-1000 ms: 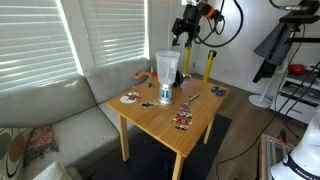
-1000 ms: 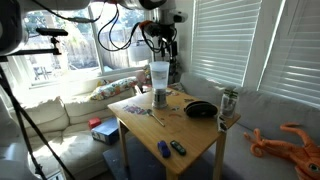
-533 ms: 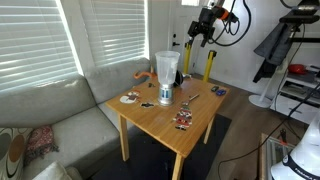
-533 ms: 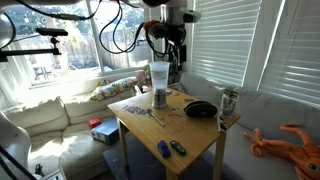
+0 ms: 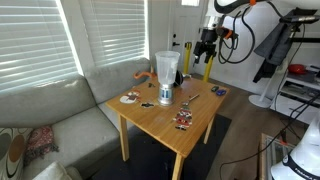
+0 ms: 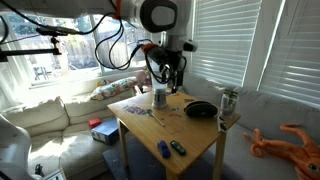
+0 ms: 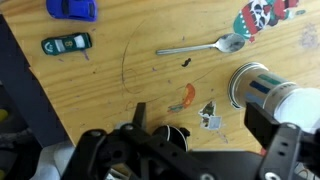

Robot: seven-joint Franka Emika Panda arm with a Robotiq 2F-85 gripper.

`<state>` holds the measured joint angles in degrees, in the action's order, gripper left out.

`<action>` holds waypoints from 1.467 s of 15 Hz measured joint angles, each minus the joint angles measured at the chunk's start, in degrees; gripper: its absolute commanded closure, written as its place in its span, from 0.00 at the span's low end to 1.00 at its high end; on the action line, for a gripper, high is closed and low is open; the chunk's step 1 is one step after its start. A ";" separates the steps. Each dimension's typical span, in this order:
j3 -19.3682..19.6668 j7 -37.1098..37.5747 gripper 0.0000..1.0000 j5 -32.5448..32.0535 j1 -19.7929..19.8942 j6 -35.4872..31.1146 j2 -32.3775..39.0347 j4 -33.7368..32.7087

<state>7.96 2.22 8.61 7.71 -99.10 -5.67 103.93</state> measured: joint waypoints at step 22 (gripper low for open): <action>-1.35 28.81 0.00 2.40 -0.36 -6.73 2.04 13.08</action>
<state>6.61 31.02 11.01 7.35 -105.83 -3.63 117.01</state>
